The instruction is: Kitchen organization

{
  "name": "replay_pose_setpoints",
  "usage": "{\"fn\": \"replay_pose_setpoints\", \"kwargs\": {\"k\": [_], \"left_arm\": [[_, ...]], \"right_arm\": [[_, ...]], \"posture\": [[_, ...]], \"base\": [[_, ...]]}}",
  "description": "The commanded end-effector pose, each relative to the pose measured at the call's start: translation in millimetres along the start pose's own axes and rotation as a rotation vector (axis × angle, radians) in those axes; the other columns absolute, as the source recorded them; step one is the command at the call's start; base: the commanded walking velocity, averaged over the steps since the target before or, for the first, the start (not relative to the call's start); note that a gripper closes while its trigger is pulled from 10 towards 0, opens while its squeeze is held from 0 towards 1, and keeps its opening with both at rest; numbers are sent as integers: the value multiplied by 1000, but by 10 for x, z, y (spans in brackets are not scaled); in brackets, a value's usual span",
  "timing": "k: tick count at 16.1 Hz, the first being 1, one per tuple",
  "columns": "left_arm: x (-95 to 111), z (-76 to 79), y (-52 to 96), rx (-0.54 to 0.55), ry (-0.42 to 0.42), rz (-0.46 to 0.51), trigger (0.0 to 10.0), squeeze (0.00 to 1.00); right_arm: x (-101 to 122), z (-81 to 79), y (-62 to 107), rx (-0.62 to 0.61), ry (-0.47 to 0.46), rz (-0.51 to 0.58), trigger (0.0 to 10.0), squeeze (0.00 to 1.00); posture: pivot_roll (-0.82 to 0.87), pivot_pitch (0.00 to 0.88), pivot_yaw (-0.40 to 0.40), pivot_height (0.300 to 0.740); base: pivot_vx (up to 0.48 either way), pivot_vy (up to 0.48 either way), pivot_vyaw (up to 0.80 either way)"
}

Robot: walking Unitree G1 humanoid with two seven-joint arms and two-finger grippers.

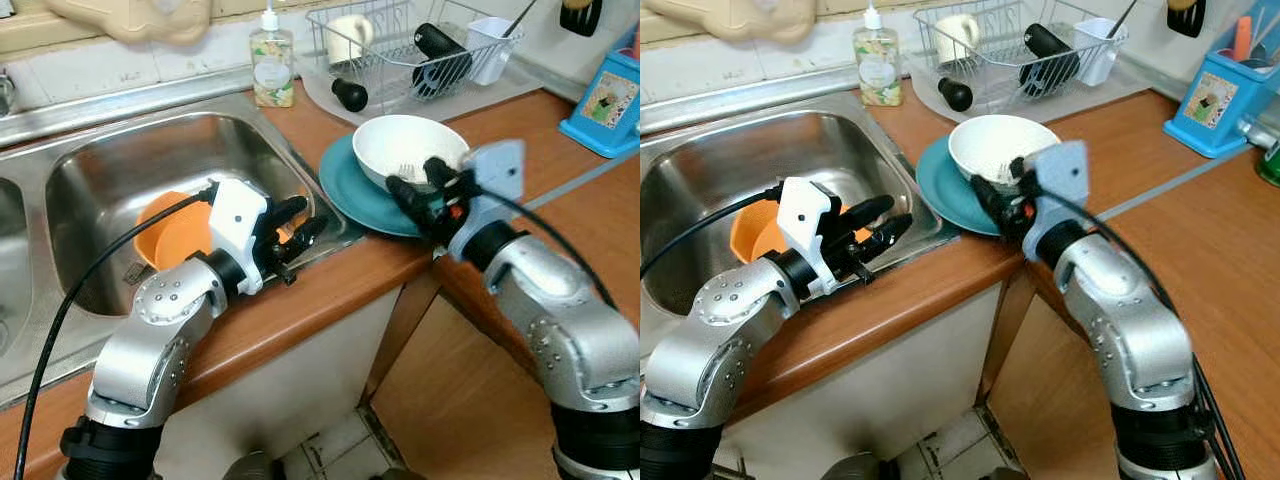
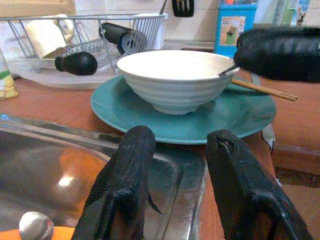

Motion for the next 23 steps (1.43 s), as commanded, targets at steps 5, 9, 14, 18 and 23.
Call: {"fn": "replay_pose_setpoints", "kwargs": {"k": [5,9,14,18,23], "left_arm": [[77,35,-29,-13,-23,16,10000,0],[84,31,-29,-11,-26,15,10000,0],[93,39,-37,-13,-30,16,10000,0],[132,34,-62,-16,-83,15,10000,0],[325,20,-163,-22,-318,42,10000,0]], "right_arm": [[-47,207,-11,-116,-39,-13,0,0],[-54,264,-9,-150,-69,-6,0,0],[-56,285,-9,-164,-95,-2,0,0],[-6,321,-7,-181,-99,18,0,0],[305,413,36,-149,-143,155,0,0]], "posture": [[-63,20,18,740],[-62,28,19,740],[-62,32,22,740],[-62,34,22,740],[-64,36,23,740]], "base": [[0,0,0],[0,0,0],[0,0,0],[0,0,0],[0,0,0]]}}
Point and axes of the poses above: a point about 5 cm out from each wrist's last joint towards the gripper, its own y axis pointing back from the gripper into the wrist, its own x axis along the axis of the wrist's last joint, z = x × y, the point moved 3 cm from there along -y, pointing out of the wrist towards the gripper, and after that the axes turned 5 degrees about y, right-handed, at the moved point
